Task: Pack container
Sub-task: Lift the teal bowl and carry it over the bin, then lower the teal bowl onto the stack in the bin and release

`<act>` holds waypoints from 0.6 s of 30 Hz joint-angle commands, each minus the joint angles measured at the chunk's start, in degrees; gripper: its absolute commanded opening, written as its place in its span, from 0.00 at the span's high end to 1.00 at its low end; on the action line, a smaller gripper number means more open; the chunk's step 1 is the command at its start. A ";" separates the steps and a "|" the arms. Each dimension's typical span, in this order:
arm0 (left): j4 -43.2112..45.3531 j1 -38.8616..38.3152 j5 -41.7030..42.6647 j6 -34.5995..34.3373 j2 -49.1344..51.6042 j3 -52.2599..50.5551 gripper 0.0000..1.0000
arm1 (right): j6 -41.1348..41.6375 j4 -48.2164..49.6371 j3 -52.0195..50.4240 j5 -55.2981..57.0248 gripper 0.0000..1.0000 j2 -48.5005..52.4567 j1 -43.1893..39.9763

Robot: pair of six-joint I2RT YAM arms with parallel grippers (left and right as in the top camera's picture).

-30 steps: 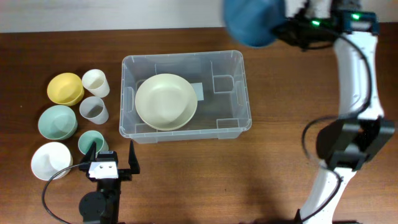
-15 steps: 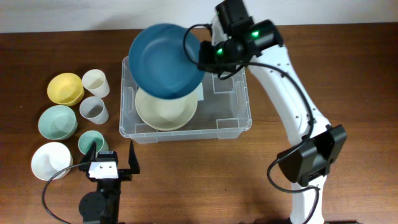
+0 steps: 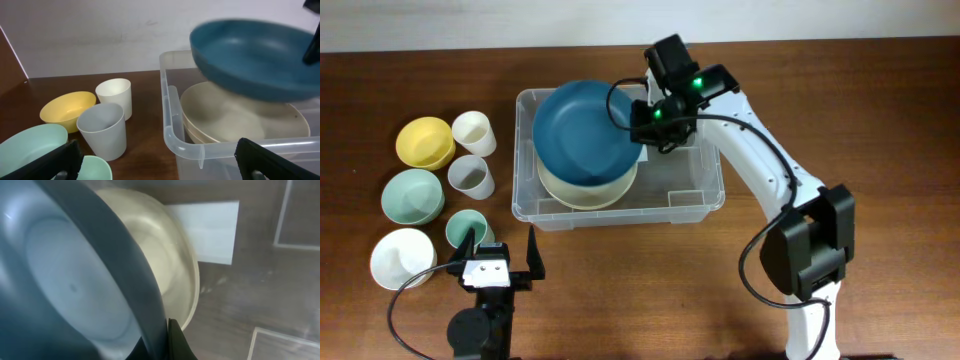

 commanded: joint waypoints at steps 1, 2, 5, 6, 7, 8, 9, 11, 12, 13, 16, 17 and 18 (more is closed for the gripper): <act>-0.20 0.28 0.61 -0.33 -0.44 -0.26 0.01 | 1.60 2.16 -3.48 -2.80 0.96 0.57 0.26; -0.20 0.28 0.61 -0.33 -0.44 -0.26 0.01 | 2.10 2.71 -4.26 -2.99 0.96 0.57 0.26; -0.20 0.28 0.63 -0.33 -0.44 -0.26 0.01 | 2.38 4.28 -6.23 -3.78 0.96 0.57 0.26; -0.20 0.28 0.61 -0.33 -0.44 -0.26 0.01 | 2.40 4.74 -6.64 -3.85 0.96 0.57 0.28; -0.20 0.28 0.61 -0.33 -0.44 -0.26 0.01 | 2.38 5.27 -6.97 -4.13 0.96 0.57 0.33; -0.20 0.28 0.61 -0.33 -0.44 -0.26 0.01 | 2.40 5.73 -7.26 -4.72 0.96 0.57 0.33; -0.20 0.28 0.61 -0.33 -0.44 -0.24 0.01 | 2.40 6.08 -7.45 -5.31 0.96 0.57 0.33; -0.20 0.28 0.61 -0.33 -0.44 -0.26 0.01 | 2.38 6.54 -7.67 -5.95 0.96 0.57 0.57; -0.20 0.28 0.61 -0.33 -0.44 -0.26 0.01 | 2.38 6.64 -7.74 -5.92 0.95 0.57 0.68; -0.20 0.28 0.63 -0.33 -0.44 -0.26 0.00 | 2.40 6.64 -7.74 -5.90 0.95 0.57 0.92; -0.20 0.28 0.61 -0.33 -0.44 -0.26 0.01 | 3.39 6.99 -7.96 -5.16 0.90 0.57 1.53; -0.20 0.28 0.61 -0.33 -0.44 -0.24 0.01 | 4.09 7.02 -7.96 -4.74 0.88 0.57 1.70; -0.20 0.28 0.61 -0.33 -0.44 -0.24 0.00 | 4.11 7.21 -7.96 -4.76 0.87 0.57 1.88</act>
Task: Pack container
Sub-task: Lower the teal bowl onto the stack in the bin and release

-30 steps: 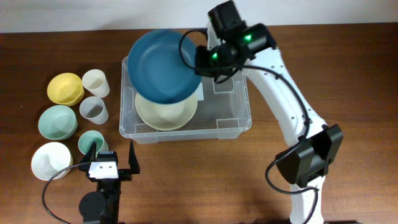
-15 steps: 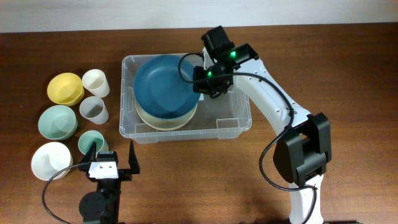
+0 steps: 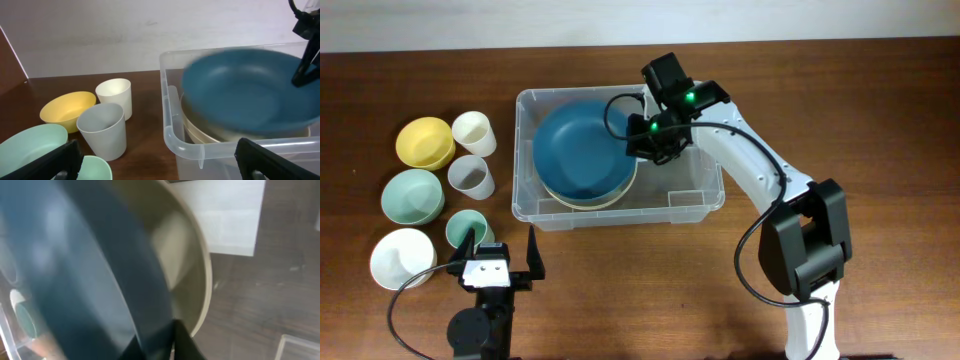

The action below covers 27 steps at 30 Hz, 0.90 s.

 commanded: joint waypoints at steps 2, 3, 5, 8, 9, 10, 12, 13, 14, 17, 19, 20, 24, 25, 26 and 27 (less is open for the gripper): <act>-0.20 0.28 0.61 -0.33 -0.44 -0.26 0.01 | 1.42 0.96 -0.57 -0.76 0.86 0.22 1.62; -0.20 0.28 0.61 -0.33 -0.44 -0.26 0.01 | 1.42 1.09 -0.57 -0.79 0.86 0.22 1.81; -0.20 0.28 0.61 -0.33 -0.44 -0.26 0.01 | 1.44 1.20 -0.57 -0.83 0.84 0.22 1.95; -0.20 0.28 0.61 -0.33 -0.44 -0.26 0.01 | 1.66 1.18 -0.57 -1.03 0.85 0.22 2.10; -0.20 0.28 0.61 -0.33 -0.44 -0.26 0.01 | 1.64 1.18 -0.57 -1.03 0.84 0.22 2.14; -0.20 0.28 0.61 -0.33 -0.44 -0.26 0.01 | 1.66 1.20 -0.57 -1.03 0.85 0.22 2.19; -0.20 0.28 0.61 -0.33 -0.44 -0.26 0.01 | 1.66 1.16 -0.57 -1.05 0.81 0.22 2.23; -0.20 0.28 0.61 -0.33 -0.44 -0.26 0.01 | 1.66 1.14 -0.57 -1.03 0.73 0.22 2.21; -0.20 0.28 0.61 -0.33 -0.44 -0.26 0.01 | 1.66 1.14 -0.57 -1.03 0.68 0.22 2.21; -0.20 0.28 0.61 -0.33 -0.44 -0.26 0.01 | 1.64 0.96 -0.57 -1.03 0.44 0.22 2.21; -0.20 0.28 0.61 -0.33 -0.44 -0.26 0.01 | 1.64 0.55 -0.57 -1.01 0.30 0.22 2.21; -0.20 0.28 0.61 -0.33 -0.44 -0.26 0.01 | 1.64 0.31 -0.57 -1.01 0.27 0.22 2.21; -0.20 0.28 0.61 -0.33 -0.44 -0.26 0.01 | 1.57 0.24 -0.55 0.76 0.21 0.22 2.21; -0.20 0.28 0.61 -0.33 -0.44 -0.24 0.01 | 1.38 0.22 -0.55 1.49 0.21 0.22 2.21; -0.20 0.28 0.61 -0.33 -0.44 -0.26 0.01 | 1.33 0.22 -0.52 2.23 0.21 0.22 2.21; -0.20 0.28 0.61 -0.33 -0.44 -0.26 0.01 | 1.16 0.22 -0.50 2.45 0.21 0.22 2.19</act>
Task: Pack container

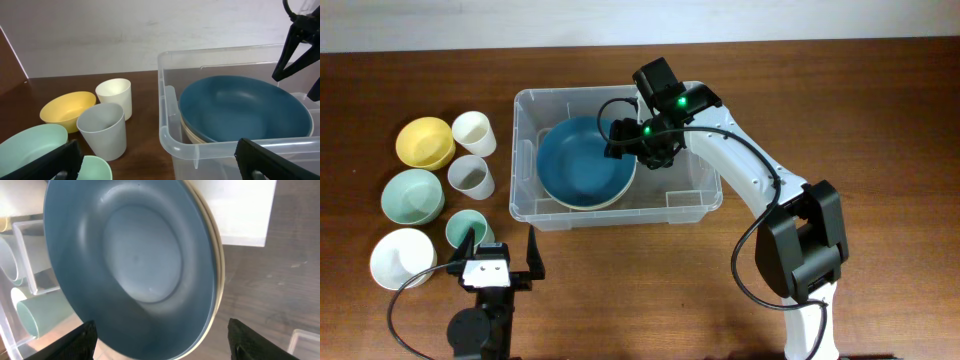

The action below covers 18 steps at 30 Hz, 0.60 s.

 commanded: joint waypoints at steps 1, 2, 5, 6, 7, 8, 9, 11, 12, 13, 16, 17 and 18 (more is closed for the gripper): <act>-0.20 0.28 0.61 -0.33 -0.44 -0.26 0.01 | -0.72 -0.07 -0.13 2.40 0.21 0.22 0.50; -0.20 0.28 0.61 -0.33 -0.44 -0.26 0.01 | -0.74 -0.07 -0.13 2.45 0.21 0.20 0.44; -0.20 0.28 0.61 -0.33 -0.44 -0.26 0.01 | -0.92 -0.26 -0.13 3.65 0.21 0.20 0.24; -0.20 0.28 0.61 -0.33 -0.44 -0.26 0.01 | -0.94 -0.55 -0.13 4.81 0.20 0.20 0.24; -0.20 0.28 0.61 -0.33 -0.44 -0.26 0.01 | -0.94 -0.90 -0.13 6.19 0.19 0.20 0.24; -0.20 0.28 0.61 -0.33 -0.44 -0.26 0.01 | -0.98 -1.18 -0.13 7.69 0.18 0.20 0.24; -0.20 0.28 0.61 -0.33 -0.44 -0.26 0.01 | -1.66 -1.36 -0.13 8.39 0.18 0.20 0.24; -0.20 0.28 0.61 -0.33 -0.44 -0.26 0.01 | -4.42 -1.09 -0.13 8.46 0.18 0.20 0.24; -0.20 0.28 0.61 -0.33 -0.44 -0.24 0.01 | -5.53 -0.90 -0.09 8.81 0.20 0.20 0.24; -0.20 0.28 0.61 -0.33 -0.44 -0.26 0.01 | -5.73 -1.05 0.42 10.51 0.22 -0.04 0.24; -0.20 0.28 0.61 -0.33 -0.44 -0.26 0.01 | -6.88 -4.35 4.83 16.52 0.23 -1.55 -0.11; -0.20 0.28 0.61 -0.33 -0.44 -0.26 0.01 | -7.23 -6.14 7.17 18.82 0.22 -2.29 -0.20; -0.20 0.28 0.61 -0.33 -0.44 -0.26 0.01 | -7.76 -8.15 10.10 21.27 0.18 -3.32 -0.42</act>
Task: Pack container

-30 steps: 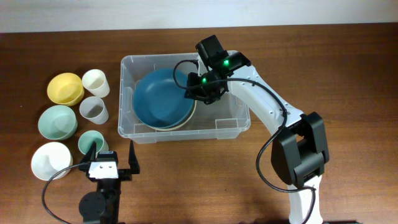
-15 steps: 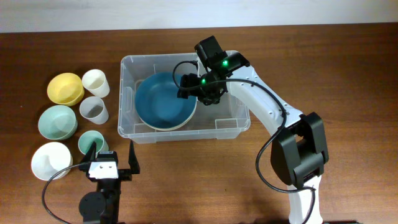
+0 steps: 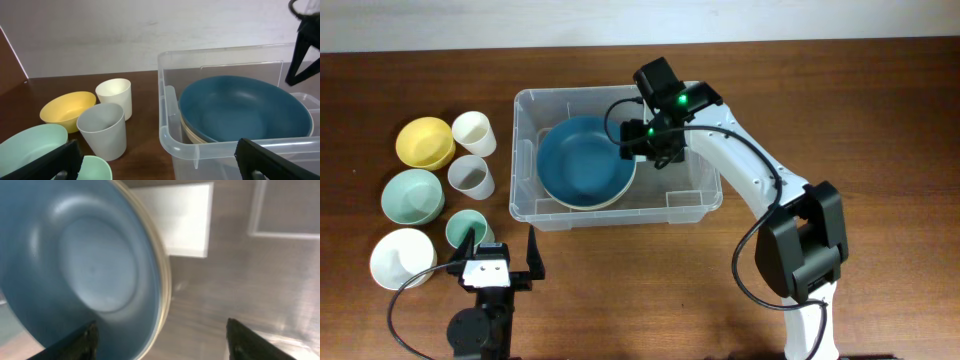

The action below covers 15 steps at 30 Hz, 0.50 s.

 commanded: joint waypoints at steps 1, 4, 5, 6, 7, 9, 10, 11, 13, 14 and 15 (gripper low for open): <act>-0.20 0.28 0.61 -0.33 -0.44 -0.24 0.01 | -3.80 -5.07 11.15 11.56 0.15 -4.26 -0.70; -0.20 0.28 0.61 -0.33 -0.44 -0.26 0.01 | -3.91 -11.91 21.77 16.11 0.00 -5.86 -2.49; -0.20 0.28 0.61 -0.33 -0.44 -0.26 0.00 | -3.87 -14.75 25.94 17.09 0.01 -6.27 -3.54; -0.20 0.28 0.61 -0.33 -0.44 -0.26 0.01 | -3.80 -17.18 29.27 17.75 0.01 -6.45 -4.59; -0.20 0.28 0.61 -0.33 -0.44 -0.26 0.01 | -3.26 -20.33 33.29 18.71 0.01 -6.69 -6.05; -0.20 0.28 0.61 -0.33 -0.44 -0.26 0.00 | -1.84 -26.29 40.15 20.35 0.01 -6.80 -9.64; -0.20 0.28 0.61 -0.33 -0.44 -0.26 0.01 | -1.11 -29.46 43.39 20.96 0.01 -6.80 -11.96; -0.20 0.28 0.61 -0.33 -0.44 -0.26 0.01 | -0.37 -31.91 45.64 21.38 0.01 -6.80 -14.10; -0.20 0.28 0.61 -0.33 -0.44 -0.26 0.01 | 1.55 -37.38 49.66 21.51 0.01 -6.80 -20.09; -0.20 0.28 0.61 -0.33 -0.44 -0.26 0.01 | 1.81 -38.91 50.49 21.44 0.01 -6.80 -22.10; -0.20 0.28 0.61 -0.33 -0.44 -0.26 0.01 | 2.23 -40.52 51.21 21.51 0.01 -6.80 -24.96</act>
